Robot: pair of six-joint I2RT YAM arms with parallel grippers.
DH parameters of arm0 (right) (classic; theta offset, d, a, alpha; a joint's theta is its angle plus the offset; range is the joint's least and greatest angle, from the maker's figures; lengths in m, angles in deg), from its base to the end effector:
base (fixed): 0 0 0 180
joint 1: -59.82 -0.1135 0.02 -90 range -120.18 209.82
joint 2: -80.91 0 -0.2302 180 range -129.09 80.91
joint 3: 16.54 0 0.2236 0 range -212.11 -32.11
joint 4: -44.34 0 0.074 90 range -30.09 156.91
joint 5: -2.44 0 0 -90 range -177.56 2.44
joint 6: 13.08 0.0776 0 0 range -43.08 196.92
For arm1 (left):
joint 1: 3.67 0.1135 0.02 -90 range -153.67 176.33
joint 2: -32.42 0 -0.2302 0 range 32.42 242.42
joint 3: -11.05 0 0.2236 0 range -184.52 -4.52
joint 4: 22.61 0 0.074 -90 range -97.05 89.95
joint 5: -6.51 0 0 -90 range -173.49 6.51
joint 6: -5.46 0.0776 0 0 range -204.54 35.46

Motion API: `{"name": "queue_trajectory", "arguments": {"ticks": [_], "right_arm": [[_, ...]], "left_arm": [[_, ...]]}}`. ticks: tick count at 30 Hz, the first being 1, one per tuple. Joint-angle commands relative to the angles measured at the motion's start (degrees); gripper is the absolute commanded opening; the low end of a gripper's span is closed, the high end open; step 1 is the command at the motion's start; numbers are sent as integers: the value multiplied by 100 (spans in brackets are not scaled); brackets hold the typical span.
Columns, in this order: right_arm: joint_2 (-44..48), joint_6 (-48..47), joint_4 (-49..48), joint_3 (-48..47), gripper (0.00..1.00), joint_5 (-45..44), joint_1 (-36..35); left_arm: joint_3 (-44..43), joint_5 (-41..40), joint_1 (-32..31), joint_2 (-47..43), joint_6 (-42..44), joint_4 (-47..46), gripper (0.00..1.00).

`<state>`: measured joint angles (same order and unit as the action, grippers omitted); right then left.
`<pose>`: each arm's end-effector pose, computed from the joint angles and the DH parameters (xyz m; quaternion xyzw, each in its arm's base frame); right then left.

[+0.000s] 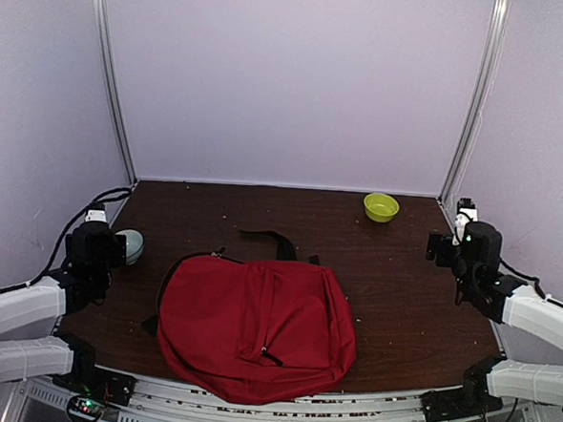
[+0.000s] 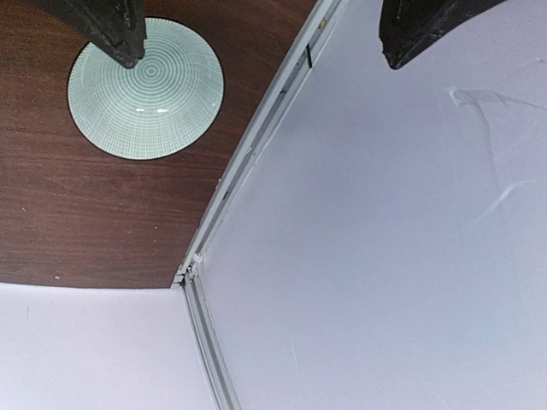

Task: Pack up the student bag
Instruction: Reset both arms

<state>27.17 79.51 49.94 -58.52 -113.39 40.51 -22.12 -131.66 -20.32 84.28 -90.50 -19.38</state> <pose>0.2377 0.0475 0.2106 0.0168 0.7962 -0.0671 0.6010 0.2142 -0.0037 0.1760 -0.1570 0.7745 0.2314 0.5674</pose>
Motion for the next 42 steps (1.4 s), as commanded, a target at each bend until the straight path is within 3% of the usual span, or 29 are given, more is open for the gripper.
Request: {"name": "queue_trajectory", "arguments": {"ticks": [1,2,4,6,11,13,15,17,19,21,23,42], "right_arm": [[-155,-344,-2371,1070,100,262,604],[-265,-197,-2586,1191,100,443,811],[-571,-16,-3092,1345,100,822,1197],[-834,115,-2705,1038,100,1213,1477],[-1502,-7,-3956,1025,100,1744,1720],[-1752,187,-3602,711,100,2191,1908],[-2316,57,-4686,899,100,2623,1925],[-2293,-46,-4785,1087,100,2676,1865],[-2470,-54,-5612,1331,100,2797,1870],[-2364,-84,-4995,1154,100,2716,1856],[-2438,-69,-5326,1238,100,2650,1835],[-2431,-67,-5200,1183,100,2628,1826]], "left_arm": [[493,1063,555,790,604,-2610,98],[332,1231,639,930,612,-2437,98],[328,1578,718,1297,857,-3176,98],[327,1930,834,1587,987,-3711,98],[456,2762,1293,2518,940,-5106,98],[490,3031,1478,3196,934,-6076,98],[280,3305,1544,2868,808,-5042,96],[204,3387,1558,3019,891,-5185,98],[96,3316,1559,2956,834,-4840,98],[-10,3251,1559,2994,812,-4835,98],[-4,3226,1559,2994,813,-4856,98],[0,3230,1567,2992,824,-4887,98]]}}
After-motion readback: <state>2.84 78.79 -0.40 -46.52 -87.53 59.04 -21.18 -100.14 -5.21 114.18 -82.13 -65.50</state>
